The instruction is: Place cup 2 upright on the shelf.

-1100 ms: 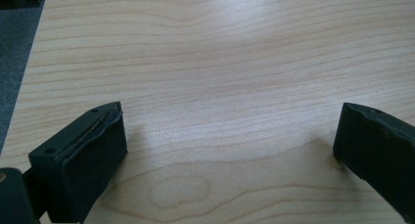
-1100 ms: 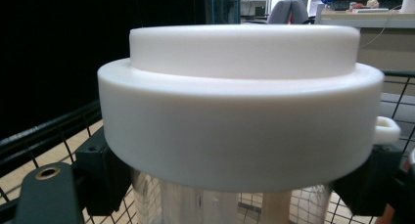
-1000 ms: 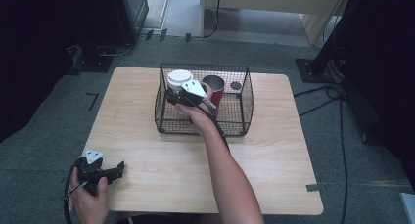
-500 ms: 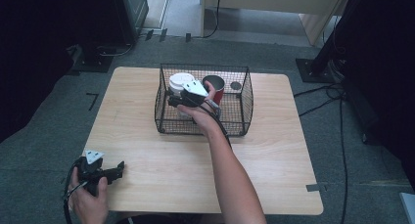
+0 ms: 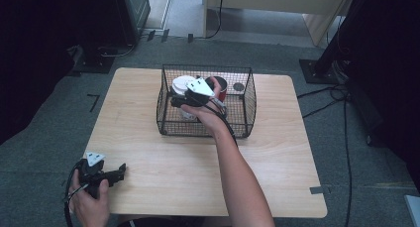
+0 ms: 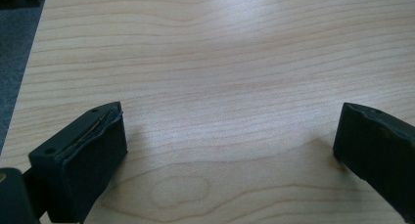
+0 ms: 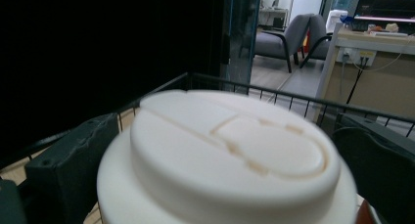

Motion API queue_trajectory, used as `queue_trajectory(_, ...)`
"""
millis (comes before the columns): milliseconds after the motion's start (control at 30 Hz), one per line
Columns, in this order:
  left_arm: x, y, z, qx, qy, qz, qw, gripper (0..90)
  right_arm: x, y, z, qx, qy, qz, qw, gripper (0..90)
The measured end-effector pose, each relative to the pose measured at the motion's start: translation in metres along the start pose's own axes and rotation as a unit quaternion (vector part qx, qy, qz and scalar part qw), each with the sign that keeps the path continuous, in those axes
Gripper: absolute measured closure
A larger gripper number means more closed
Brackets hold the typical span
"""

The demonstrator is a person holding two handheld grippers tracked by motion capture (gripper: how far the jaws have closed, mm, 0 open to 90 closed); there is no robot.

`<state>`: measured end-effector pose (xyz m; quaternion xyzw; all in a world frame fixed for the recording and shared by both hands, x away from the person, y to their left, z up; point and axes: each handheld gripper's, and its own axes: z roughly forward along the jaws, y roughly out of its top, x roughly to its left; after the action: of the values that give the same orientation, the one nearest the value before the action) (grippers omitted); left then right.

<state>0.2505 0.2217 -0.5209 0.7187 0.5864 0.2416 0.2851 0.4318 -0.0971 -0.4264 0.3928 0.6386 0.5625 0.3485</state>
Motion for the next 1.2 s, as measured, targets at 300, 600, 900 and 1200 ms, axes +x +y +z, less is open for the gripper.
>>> queue_trajectory(300,0.0,0.0,0.0,0.0,0.0,0.0,1.0,0.0,-0.007,0.021,-0.014,-0.03,-0.013,0.017,0.9993,0.0)
queue_trajectory(600,0.0,0.0,0.0,0.0,0.0,0.0,1.0,0.0,-0.019,0.029,-0.04,-0.04,-0.027,0.026,0.9985,0.0)
queue_trajectory(900,0.0,0.0,0.0,0.0,0.0,0.0,1.0,0.0,-0.033,0.024,-0.071,-0.036,-0.035,0.023,0.9985,0.0)
queue_trajectory(1200,0.0,0.0,0.0,0.0,0.0,0.0,1.0,0.0,-0.048,0.018,-0.104,-0.041,-0.05,0.031,0.9974,0.0)
